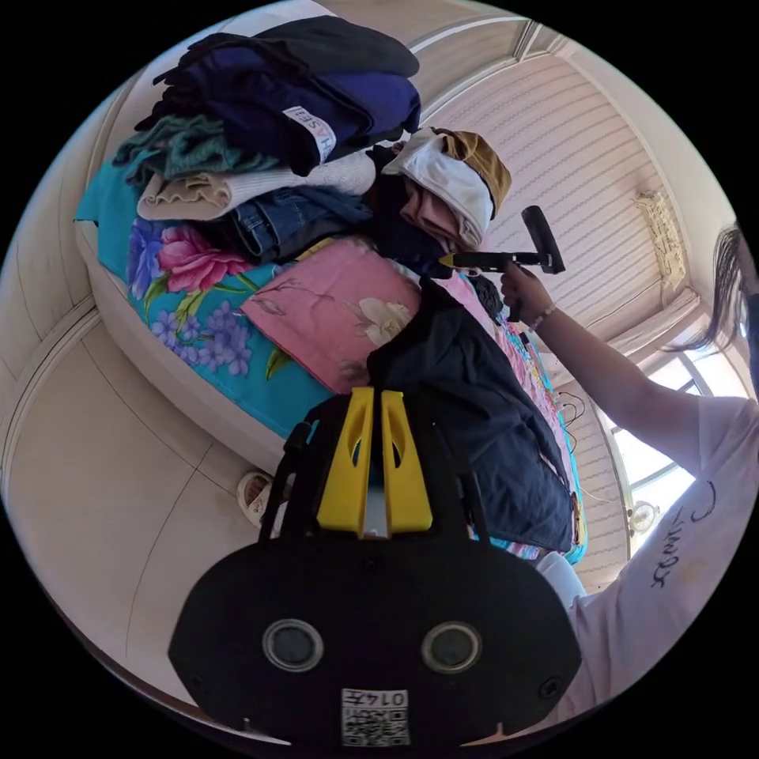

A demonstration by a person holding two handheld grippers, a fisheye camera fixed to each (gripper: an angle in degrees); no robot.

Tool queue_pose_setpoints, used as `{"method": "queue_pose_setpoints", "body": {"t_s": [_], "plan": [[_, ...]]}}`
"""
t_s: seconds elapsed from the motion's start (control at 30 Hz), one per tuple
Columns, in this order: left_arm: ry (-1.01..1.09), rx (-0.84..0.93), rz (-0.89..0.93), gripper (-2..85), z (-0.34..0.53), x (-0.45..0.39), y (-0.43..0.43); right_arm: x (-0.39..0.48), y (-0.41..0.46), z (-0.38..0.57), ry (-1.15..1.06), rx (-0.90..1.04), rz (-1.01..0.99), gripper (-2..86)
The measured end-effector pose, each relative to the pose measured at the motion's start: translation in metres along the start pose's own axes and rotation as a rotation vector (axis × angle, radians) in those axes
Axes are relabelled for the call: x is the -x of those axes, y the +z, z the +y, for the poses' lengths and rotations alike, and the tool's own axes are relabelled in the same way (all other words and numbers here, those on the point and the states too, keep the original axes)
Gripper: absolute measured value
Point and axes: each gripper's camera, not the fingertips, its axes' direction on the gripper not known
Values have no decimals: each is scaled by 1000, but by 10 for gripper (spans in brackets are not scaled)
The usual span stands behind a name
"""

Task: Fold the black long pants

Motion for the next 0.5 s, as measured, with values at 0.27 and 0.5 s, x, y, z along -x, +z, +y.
{"method": "queue_pose_setpoints", "body": {"t_s": [0.27,0.5], "plan": [[30,-21,-22,-10,4,22,-18,10,53,26,16,156,-65,39],[68,-35,-161,-8,-9,24,-23,51,5,-16,-124,77,165,32]]}}
